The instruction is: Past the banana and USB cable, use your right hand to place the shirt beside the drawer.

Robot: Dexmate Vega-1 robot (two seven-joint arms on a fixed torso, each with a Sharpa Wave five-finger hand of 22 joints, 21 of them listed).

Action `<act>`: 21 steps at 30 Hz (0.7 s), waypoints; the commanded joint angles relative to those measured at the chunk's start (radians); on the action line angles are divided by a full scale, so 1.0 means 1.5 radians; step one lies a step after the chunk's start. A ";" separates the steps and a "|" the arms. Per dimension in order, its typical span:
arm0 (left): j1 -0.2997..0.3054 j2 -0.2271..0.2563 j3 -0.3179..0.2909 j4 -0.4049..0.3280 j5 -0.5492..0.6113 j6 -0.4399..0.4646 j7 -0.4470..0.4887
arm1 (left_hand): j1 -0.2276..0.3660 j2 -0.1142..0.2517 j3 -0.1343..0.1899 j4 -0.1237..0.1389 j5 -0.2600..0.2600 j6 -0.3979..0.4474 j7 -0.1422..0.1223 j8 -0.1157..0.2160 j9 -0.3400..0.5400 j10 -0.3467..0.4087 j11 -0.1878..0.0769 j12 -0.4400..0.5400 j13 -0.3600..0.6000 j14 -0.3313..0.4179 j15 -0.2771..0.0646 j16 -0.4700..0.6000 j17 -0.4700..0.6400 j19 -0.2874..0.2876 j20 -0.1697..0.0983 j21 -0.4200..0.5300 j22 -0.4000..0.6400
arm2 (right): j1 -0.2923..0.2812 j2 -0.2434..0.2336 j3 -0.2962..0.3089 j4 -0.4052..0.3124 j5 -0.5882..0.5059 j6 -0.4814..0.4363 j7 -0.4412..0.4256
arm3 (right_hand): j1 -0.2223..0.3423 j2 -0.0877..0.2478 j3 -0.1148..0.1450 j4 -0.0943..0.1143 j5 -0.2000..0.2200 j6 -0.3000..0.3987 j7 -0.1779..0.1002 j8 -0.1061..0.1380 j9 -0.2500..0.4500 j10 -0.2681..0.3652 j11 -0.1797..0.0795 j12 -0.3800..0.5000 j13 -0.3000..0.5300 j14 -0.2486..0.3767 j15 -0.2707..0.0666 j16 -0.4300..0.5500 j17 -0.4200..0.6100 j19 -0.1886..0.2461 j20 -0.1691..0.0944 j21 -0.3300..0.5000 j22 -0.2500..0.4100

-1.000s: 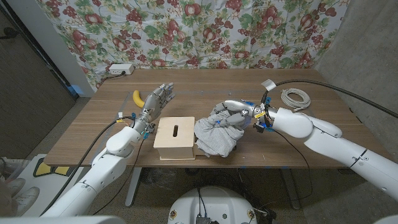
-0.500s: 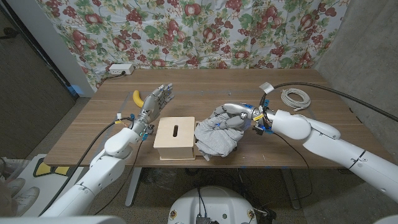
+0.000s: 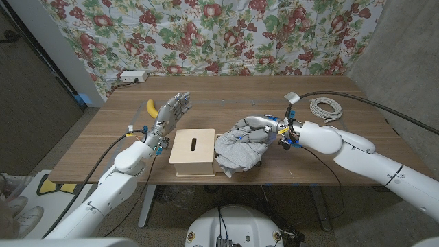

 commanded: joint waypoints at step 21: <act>-0.009 -0.005 0.010 0.005 0.002 -0.004 -0.002 | 0.000 0.004 -0.001 -0.001 0.000 0.008 -0.001 0.000 0.002 -0.004 -0.003 0.002 0.002 0.003 -0.040 0.001 0.004 -0.001 -0.030 0.000 0.002 | -0.033 -0.063 0.056 -0.051 0.019 -0.029 -0.004 | -0.116 -0.070 0.003 0.006 0.018 -0.166 0.013 -0.010 -0.026 -0.134 0.015 -0.144 -0.057 -0.160 -0.028 -0.028 -0.076 -0.008 -0.015 -0.116 0.000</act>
